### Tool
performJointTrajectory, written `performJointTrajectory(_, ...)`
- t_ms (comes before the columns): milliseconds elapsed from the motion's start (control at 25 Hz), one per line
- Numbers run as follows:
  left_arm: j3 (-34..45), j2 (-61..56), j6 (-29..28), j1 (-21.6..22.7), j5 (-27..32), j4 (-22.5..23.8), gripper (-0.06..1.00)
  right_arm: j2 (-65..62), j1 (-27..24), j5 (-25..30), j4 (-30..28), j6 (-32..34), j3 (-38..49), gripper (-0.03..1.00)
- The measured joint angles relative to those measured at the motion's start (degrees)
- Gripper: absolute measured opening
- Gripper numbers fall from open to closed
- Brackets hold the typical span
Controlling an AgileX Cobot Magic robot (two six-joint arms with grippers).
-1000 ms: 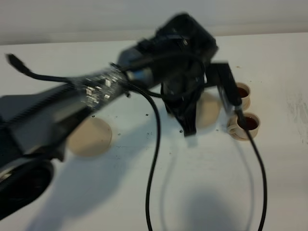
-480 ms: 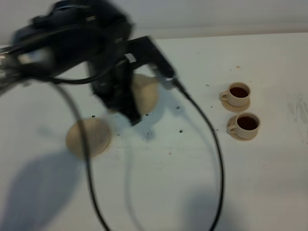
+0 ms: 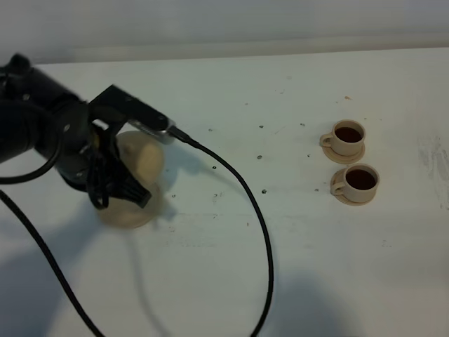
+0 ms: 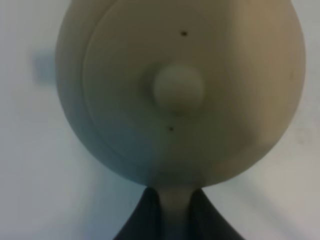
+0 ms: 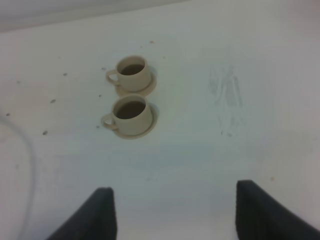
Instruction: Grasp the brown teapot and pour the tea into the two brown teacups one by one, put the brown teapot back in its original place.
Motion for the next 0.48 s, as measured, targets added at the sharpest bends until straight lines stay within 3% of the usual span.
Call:
performJointTrajectory(240,4.7,0.0,-3.5,5.0,-7.2,-1.0,0.11,0.0,0.0,0.0,0.0,0.0,0.0,0.54)
performJointTrajectory(480,5.5,2.0,-2.1,6.5,-8.2,-6.9,0.11,0.0,0.0,0.0,0.0,0.0,0.0,0.54)
